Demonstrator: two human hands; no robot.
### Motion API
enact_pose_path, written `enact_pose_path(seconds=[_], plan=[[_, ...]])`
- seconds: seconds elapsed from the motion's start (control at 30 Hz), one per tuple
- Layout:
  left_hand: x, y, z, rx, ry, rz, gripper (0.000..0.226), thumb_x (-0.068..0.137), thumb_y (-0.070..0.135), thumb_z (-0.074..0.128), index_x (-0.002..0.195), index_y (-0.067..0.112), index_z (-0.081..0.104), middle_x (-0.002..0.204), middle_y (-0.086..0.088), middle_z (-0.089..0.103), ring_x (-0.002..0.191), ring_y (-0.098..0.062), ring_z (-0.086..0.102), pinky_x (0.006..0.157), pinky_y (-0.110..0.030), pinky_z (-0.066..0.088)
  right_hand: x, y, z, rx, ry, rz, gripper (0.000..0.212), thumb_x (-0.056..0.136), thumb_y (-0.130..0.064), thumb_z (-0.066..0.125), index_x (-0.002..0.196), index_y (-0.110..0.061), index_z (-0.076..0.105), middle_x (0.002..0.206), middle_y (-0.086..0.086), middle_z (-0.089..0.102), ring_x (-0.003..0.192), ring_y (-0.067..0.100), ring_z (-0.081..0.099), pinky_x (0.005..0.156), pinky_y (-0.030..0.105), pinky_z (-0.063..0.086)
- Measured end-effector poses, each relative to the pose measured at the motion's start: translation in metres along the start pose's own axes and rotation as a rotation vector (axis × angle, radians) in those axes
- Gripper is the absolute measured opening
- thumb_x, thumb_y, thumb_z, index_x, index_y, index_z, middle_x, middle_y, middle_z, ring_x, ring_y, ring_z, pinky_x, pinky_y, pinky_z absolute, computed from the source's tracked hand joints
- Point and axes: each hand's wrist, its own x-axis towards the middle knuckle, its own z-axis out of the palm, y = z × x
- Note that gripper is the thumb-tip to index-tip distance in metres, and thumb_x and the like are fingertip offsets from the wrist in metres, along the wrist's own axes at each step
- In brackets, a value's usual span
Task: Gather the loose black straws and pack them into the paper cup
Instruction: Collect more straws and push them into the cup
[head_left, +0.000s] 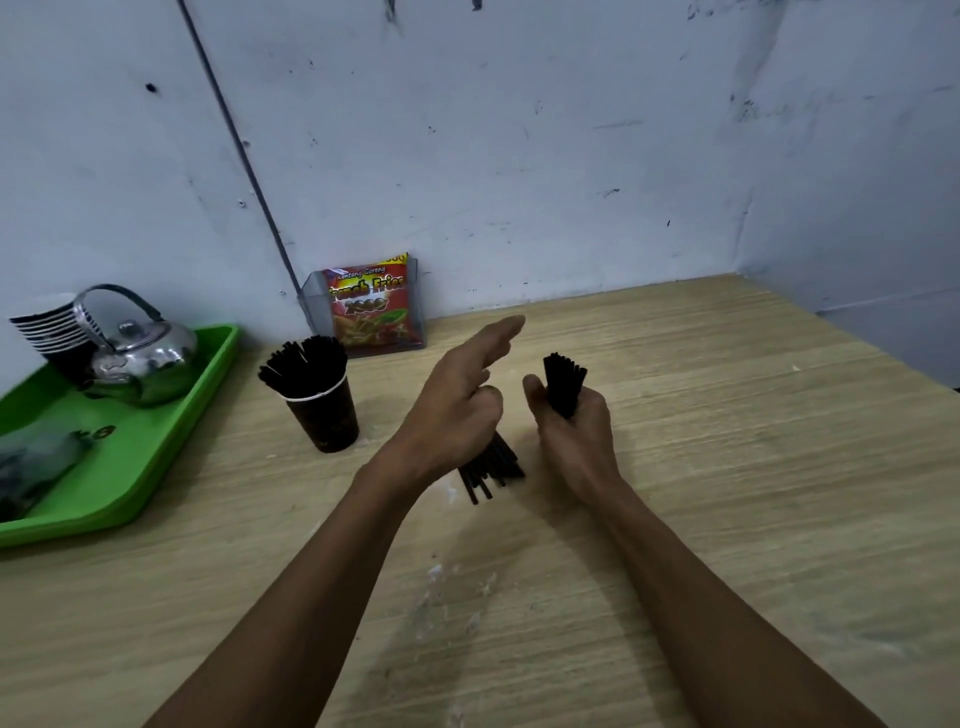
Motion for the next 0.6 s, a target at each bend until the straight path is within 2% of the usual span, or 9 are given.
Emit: enact_pose_path(seconds=[0.1,0.17,0.23,0.3,0.37,0.47,0.53,0.6], plan=[[-0.020,-0.005,-0.020,-0.057,0.296,0.064,0.058,0.074,-0.013,0.041,0.124,0.011,0.062,0.118,-0.002,0.069,0.104,-0.011,0.068,0.080,-0.021,0.053,-0.001,-0.007,0.009,0.028,-0.011,-0.024,0.049,0.091,-0.045,0.061,0.058,-0.016,0.040,0.051,0.004,0.038,0.048,0.018,0.036,0.051,0.033,0.031],[-0.035,-0.015,-0.035,-0.100,0.512,0.074,0.047,0.076,-0.020,0.044,0.103,0.011,0.067,0.093,-0.009,0.073,0.080,-0.018,0.072,0.066,-0.018,0.052,-0.002,-0.016,0.021,0.027,-0.036,-0.051,0.051,0.089,-0.046,0.063,0.057,-0.015,0.038,0.052,0.005,0.036,0.048,0.018,0.035,0.052,0.033,0.030],[-0.050,-0.024,-0.050,-0.147,0.688,0.057,0.043,0.076,-0.019,0.047,0.088,0.017,0.067,0.077,-0.011,0.071,0.066,-0.017,0.068,0.057,-0.019,0.050,-0.003,-0.029,0.037,0.062,-0.065,-0.061,0.054,0.086,-0.047,0.066,0.055,-0.016,0.035,0.050,0.004,0.033,0.046,0.018,0.033,0.051,0.034,0.029],[-0.060,-0.036,-0.064,-0.179,0.816,0.021,0.039,0.074,-0.015,0.049,0.082,0.019,0.066,0.070,-0.010,0.068,0.059,-0.014,0.064,0.055,-0.022,0.051,-0.005,-0.043,0.055,0.125,-0.089,-0.059,0.058,0.083,-0.047,0.070,0.052,-0.013,0.034,0.048,0.006,0.032,0.044,0.018,0.031,0.050,0.034,0.027],[-0.067,-0.052,-0.080,-0.179,0.924,-0.031,0.032,0.070,-0.005,0.052,0.078,0.023,0.065,0.067,-0.012,0.066,0.059,-0.020,0.063,0.057,-0.033,0.054,-0.005,-0.057,0.076,0.189,-0.108,-0.045,0.063,0.083,-0.045,0.071,0.053,-0.006,0.033,0.049,0.009,0.031,0.044,0.020,0.029,0.049,0.035,0.027],[-0.072,-0.078,-0.099,-0.179,0.998,-0.122,0.027,0.066,0.003,0.051,0.079,0.023,0.063,0.067,-0.010,0.065,0.062,-0.027,0.062,0.065,-0.048,0.056,-0.002,-0.082,0.106,0.302,-0.146,-0.003,0.056,0.090,-0.034,0.069,0.051,-0.016,0.033,0.043,0.001,0.031,0.037,0.016,0.026,0.044,0.031,0.025],[-0.073,-0.092,-0.107,-0.203,0.997,-0.199,0.031,0.063,0.004,0.050,0.088,0.019,0.062,0.071,-0.005,0.064,0.064,-0.024,0.061,0.069,-0.047,0.055,0.004,-0.098,0.126,0.363,-0.169,0.020,0.050,0.092,-0.031,0.067,0.055,-0.016,0.036,0.042,-0.001,0.033,0.035,0.015,0.029,0.043,0.029,0.027],[-0.072,-0.103,-0.113,-0.204,0.941,-0.282,0.045,0.058,0.008,0.051,0.102,0.018,0.058,0.079,0.000,0.063,0.068,-0.022,0.059,0.069,-0.042,0.053,0.011,-0.113,0.144,0.399,-0.176,0.023,0.049,0.092,-0.032,0.066,0.054,-0.014,0.040,0.045,0.004,0.039,0.035,0.017,0.037,0.043,0.027,0.029]])
